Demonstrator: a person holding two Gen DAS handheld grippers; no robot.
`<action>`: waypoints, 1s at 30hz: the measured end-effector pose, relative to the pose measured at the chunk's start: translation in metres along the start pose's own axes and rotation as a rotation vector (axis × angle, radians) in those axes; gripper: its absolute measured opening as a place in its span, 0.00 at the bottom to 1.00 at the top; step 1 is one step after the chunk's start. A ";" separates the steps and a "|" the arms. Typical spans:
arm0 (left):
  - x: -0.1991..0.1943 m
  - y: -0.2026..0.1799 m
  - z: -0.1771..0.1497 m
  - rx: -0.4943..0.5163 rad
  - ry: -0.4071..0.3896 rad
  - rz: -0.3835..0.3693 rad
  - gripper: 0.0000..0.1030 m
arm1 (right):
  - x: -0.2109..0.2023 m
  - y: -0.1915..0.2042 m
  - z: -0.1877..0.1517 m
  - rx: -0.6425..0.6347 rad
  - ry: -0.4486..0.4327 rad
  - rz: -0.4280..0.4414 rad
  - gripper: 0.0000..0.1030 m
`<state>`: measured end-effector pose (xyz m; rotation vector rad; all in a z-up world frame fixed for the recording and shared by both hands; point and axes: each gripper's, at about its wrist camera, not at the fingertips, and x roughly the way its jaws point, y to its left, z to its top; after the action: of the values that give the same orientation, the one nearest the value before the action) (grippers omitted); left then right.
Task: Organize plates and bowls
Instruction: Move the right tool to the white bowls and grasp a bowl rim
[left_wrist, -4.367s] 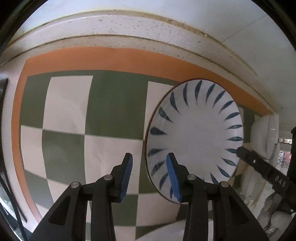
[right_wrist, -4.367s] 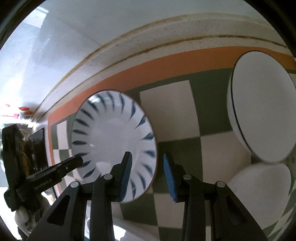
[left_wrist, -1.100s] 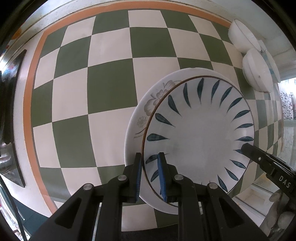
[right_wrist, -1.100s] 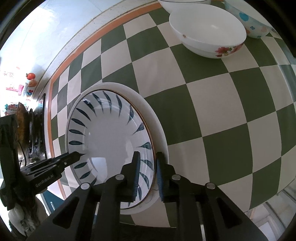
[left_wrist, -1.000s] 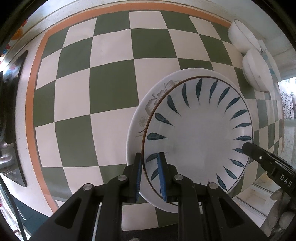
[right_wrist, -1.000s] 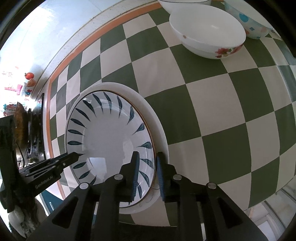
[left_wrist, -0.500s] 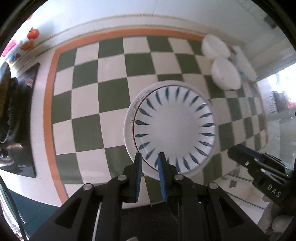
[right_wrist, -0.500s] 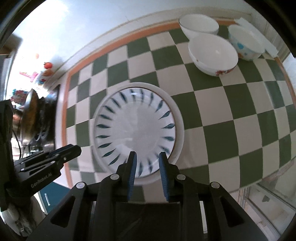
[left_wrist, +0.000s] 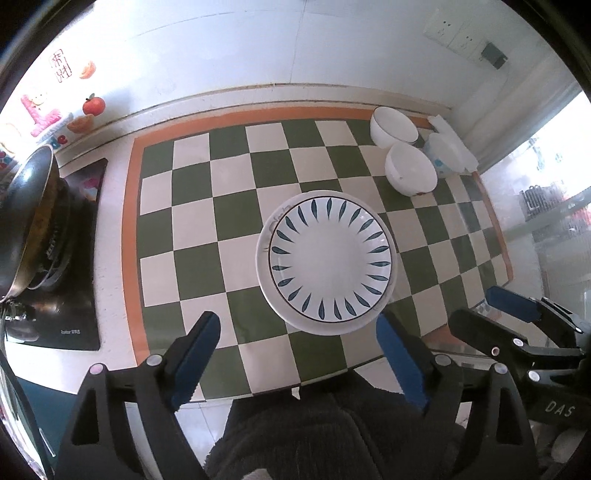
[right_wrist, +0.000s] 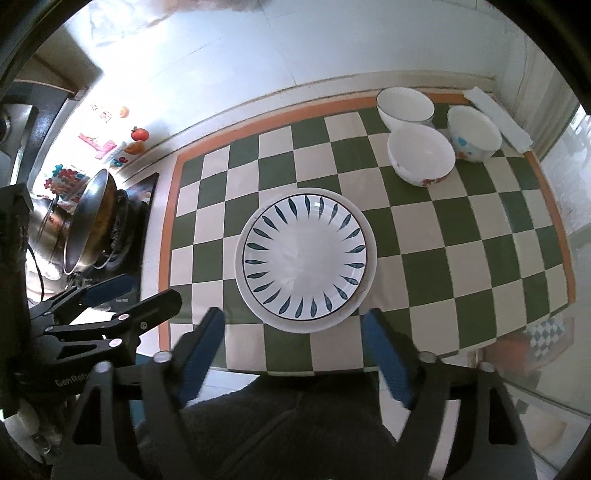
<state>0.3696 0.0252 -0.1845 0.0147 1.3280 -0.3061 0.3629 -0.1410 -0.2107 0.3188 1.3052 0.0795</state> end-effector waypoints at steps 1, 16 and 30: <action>-0.003 0.000 -0.002 0.000 -0.007 0.003 0.84 | -0.002 0.001 -0.001 0.003 -0.006 -0.002 0.81; -0.011 -0.003 0.003 -0.032 -0.034 0.005 0.84 | -0.011 -0.009 0.004 0.028 -0.013 0.056 0.86; 0.093 -0.078 0.127 -0.111 -0.013 0.047 0.84 | 0.039 -0.177 0.115 0.180 -0.026 0.032 0.86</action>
<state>0.4925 -0.0925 -0.2294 -0.0494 1.3280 -0.1917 0.4614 -0.3222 -0.2696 0.4926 1.2843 -0.0148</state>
